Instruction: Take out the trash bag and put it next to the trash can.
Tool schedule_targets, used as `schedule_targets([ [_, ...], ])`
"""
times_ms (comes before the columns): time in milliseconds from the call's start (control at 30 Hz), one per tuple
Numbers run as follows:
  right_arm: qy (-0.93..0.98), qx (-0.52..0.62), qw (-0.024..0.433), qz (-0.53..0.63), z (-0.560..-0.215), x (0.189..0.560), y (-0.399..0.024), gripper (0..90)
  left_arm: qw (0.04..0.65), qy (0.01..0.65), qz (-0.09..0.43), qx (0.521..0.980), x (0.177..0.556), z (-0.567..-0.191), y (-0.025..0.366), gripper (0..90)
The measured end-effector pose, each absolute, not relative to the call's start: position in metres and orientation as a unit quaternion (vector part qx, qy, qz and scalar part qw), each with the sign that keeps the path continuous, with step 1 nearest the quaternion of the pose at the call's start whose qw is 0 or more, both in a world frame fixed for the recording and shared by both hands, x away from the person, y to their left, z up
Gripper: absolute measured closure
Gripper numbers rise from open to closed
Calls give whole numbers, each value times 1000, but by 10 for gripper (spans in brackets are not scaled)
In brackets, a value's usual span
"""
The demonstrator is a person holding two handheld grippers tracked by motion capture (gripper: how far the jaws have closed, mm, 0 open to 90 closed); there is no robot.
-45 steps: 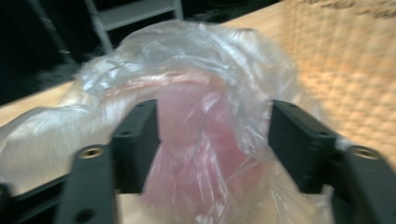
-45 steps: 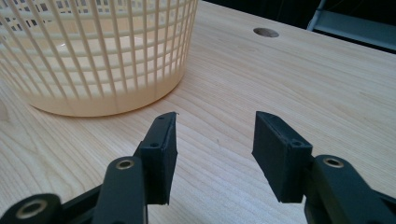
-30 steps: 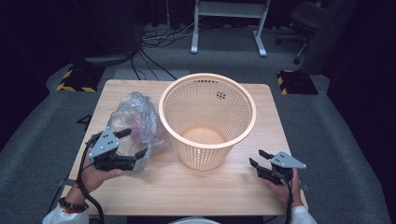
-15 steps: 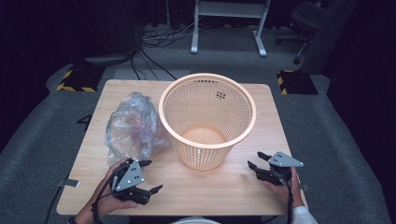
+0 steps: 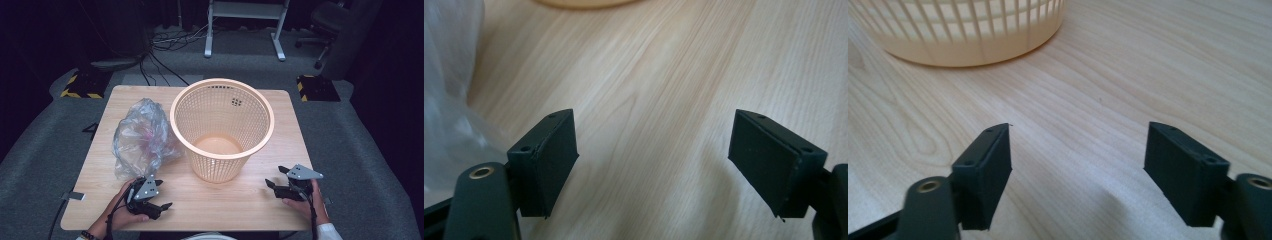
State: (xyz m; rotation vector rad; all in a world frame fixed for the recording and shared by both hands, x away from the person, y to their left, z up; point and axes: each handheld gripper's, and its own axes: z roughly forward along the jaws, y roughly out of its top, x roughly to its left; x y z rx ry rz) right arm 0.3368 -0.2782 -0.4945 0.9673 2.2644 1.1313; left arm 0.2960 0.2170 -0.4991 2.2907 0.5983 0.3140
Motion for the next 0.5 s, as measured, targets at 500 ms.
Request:
schedule_targets([
  [500, 843, 348, 166, 374, -505, 322, -285, 190, 372, 264, 102, 884, 300, -506, 226, 155],
])
